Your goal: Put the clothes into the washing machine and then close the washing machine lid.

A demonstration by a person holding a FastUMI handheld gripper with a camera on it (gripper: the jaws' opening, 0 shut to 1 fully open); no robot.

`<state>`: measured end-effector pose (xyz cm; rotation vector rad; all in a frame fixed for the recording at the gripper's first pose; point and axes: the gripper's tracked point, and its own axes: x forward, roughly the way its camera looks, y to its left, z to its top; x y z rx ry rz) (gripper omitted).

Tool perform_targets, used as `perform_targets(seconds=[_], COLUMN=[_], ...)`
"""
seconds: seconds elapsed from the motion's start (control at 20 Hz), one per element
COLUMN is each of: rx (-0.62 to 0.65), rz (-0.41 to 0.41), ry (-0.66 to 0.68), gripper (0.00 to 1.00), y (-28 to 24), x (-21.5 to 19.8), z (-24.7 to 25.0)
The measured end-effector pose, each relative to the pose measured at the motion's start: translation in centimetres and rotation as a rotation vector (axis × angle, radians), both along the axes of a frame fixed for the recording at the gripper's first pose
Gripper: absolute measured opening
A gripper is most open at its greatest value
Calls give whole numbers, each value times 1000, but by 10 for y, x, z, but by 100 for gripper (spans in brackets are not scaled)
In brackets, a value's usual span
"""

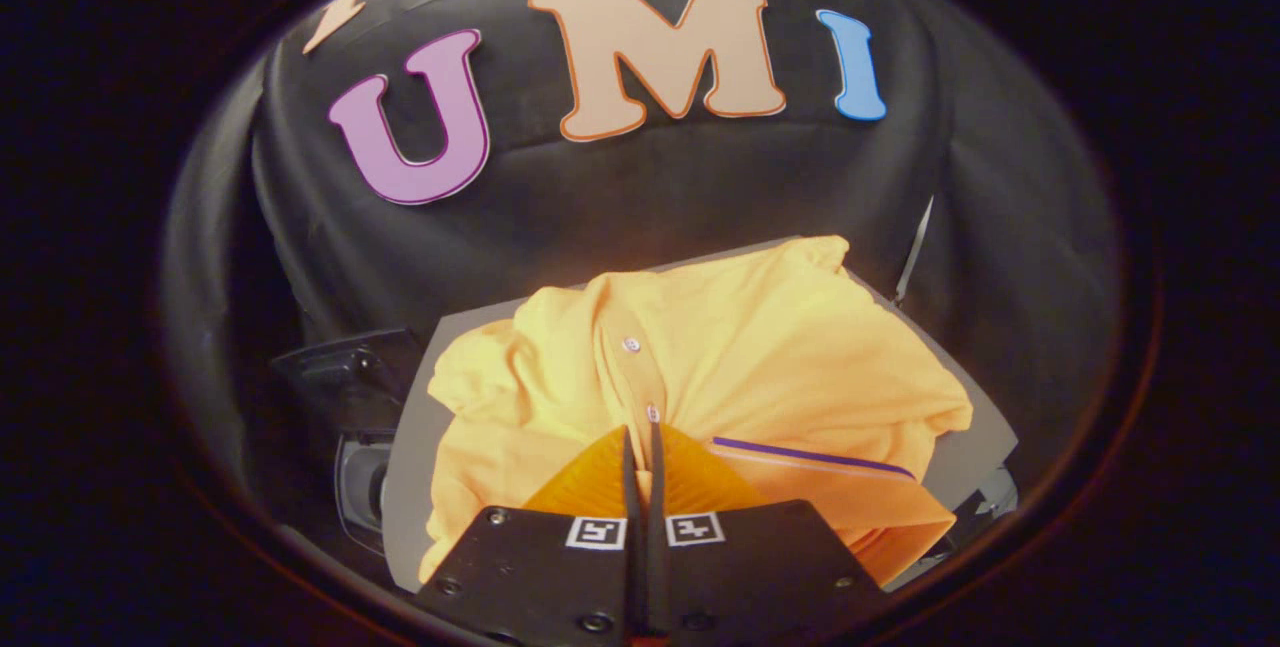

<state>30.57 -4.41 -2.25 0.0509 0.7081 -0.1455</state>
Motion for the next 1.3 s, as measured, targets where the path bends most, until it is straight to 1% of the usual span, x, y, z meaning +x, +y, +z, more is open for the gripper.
perform_targets(seconds=[0.1,0.3,0.6,0.7,0.9,1.0,1.2,1.3], rx=[-27,1,17,21,-6,-17,6,-3], rz=[18,32,17,27,46,56,127,191], ry=[-29,-85,-174,-196,-215,-231,-273,-283], gripper=[1,0,0,0,0,0,0,0], y=[1,12,34,46,67,87,145,175], x=[-3,-12,-26,-30,-38,-42,-45,-45], z=[12,52,99,115,129,137,152,151])
